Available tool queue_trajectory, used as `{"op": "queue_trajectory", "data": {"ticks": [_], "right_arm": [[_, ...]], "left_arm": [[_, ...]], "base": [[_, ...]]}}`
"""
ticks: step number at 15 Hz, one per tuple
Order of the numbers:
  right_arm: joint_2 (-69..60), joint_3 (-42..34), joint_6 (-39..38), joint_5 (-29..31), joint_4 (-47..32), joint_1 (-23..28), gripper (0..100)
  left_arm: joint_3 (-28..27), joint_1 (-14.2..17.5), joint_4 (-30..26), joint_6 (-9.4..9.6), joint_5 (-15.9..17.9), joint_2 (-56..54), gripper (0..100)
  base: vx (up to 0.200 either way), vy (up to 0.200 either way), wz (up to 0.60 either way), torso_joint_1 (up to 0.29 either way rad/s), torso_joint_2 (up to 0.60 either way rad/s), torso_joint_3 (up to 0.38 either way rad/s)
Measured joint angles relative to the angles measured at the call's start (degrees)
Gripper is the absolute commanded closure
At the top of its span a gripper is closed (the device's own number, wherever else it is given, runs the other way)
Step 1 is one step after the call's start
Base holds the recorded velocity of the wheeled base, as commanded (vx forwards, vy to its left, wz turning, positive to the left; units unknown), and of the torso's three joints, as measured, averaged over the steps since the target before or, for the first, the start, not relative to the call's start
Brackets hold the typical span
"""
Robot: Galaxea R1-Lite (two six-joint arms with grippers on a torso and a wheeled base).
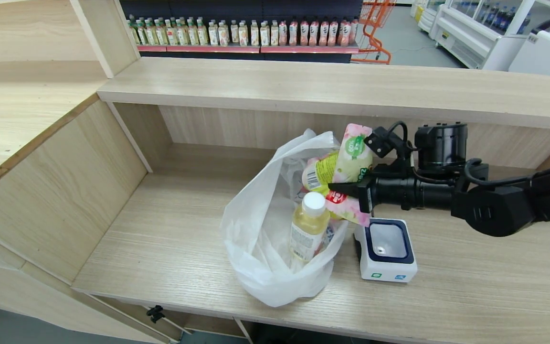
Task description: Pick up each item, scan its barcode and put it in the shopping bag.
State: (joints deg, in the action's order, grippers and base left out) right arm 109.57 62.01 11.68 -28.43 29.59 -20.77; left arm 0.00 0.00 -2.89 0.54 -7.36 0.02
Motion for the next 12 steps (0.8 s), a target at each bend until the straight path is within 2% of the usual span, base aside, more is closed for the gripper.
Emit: {"op": "queue_trajectory", "data": {"ticks": [1,2,6,9,12], "right_arm": [[0.71,-0.13,0.35,-0.01,0.27,0.16,100],[1.29,-0.17,0.41,-0.09,0.63,0.22,0],[2.15,1.32,-3.67,-3.05,2.93,0.41,0],[-0.39,3.34,-13.26,-4.66,3.88,0.35,0],[-6.46,1.0,-15.97,-5.03,3.56,1.38,0]], "left_arm": [[0.0,0.0,-0.01,-0.02,0.0,0.0,0],[0.0,0.0,0.0,-0.02,0.0,0.0,0],[0.0,-0.05,-0.01,0.0,0.0,0.0,0],[0.0,-0.02,-0.01,0.0,0.0,0.0,0],[0.0,-0.05,0.0,0.0,0.0,0.0,0]], "base": [[0.0,0.0,0.0,0.0,0.0,0.0],[0.0,0.0,0.0,0.0,0.0,0.0],[0.0,0.0,0.0,0.0,0.0,0.0],[0.0,0.0,0.0,0.0,0.0,0.0],[0.0,0.0,0.0,0.0,0.0,0.0]]}}
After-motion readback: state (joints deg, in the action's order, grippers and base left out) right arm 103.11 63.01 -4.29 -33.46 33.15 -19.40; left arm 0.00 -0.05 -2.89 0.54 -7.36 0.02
